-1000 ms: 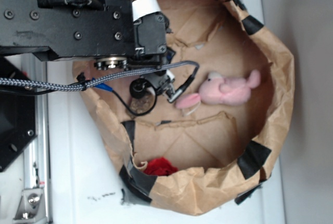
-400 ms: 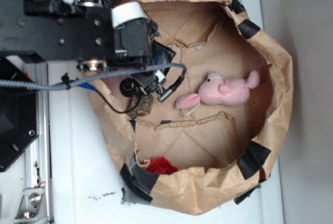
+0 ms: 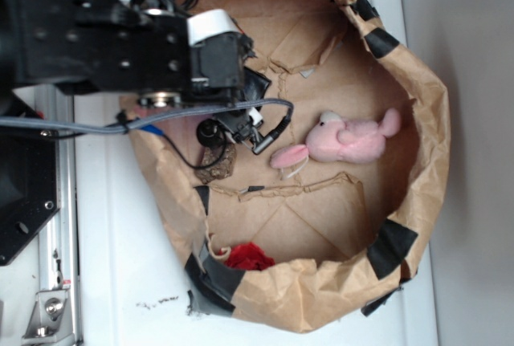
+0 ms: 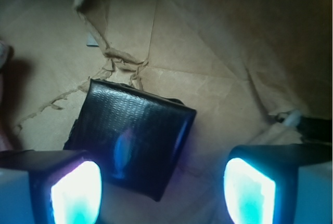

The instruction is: Grab the black box.

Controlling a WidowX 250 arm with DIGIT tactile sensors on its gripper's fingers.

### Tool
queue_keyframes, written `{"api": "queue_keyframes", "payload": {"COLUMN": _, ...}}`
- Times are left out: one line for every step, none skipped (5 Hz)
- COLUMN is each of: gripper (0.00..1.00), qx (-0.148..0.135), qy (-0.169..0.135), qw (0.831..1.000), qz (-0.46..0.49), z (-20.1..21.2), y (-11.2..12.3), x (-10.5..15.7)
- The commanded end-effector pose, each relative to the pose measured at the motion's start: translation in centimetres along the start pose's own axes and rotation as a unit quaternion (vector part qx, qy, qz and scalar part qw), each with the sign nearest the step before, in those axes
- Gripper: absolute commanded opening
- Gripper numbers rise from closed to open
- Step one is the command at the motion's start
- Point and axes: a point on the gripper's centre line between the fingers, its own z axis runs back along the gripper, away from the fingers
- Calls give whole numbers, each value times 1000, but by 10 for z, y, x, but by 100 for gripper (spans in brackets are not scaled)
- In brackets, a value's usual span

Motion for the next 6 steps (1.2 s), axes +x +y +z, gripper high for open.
{"api": "queue_keyframes", "payload": {"gripper": 100, "qx": -7, "qy": -16, "qw": 1000, "qz": 9, "z": 10, "y": 8, "x": 14}}
{"api": "queue_keyframes", "payload": {"gripper": 100, "qx": -7, "qy": -16, "qw": 1000, "qz": 9, "z": 10, "y": 8, "x": 14}}
{"api": "queue_keyframes", "payload": {"gripper": 100, "qx": -7, "qy": -16, "qw": 1000, "qz": 9, "z": 10, "y": 8, "x": 14}}
{"api": "queue_keyframes", "payload": {"gripper": 100, "qx": -3, "qy": -18, "qw": 1000, "qz": 20, "z": 5, "y": 0, "x": 21}}
{"api": "queue_keyframes", "payload": {"gripper": 100, "qx": -2, "qy": -24, "qw": 1000, "qz": 17, "z": -5, "y": -11, "x": 23}}
{"api": "queue_keyframes", "payload": {"gripper": 100, "qx": -9, "qy": -26, "qw": 1000, "qz": 12, "z": -5, "y": -24, "x": 19}}
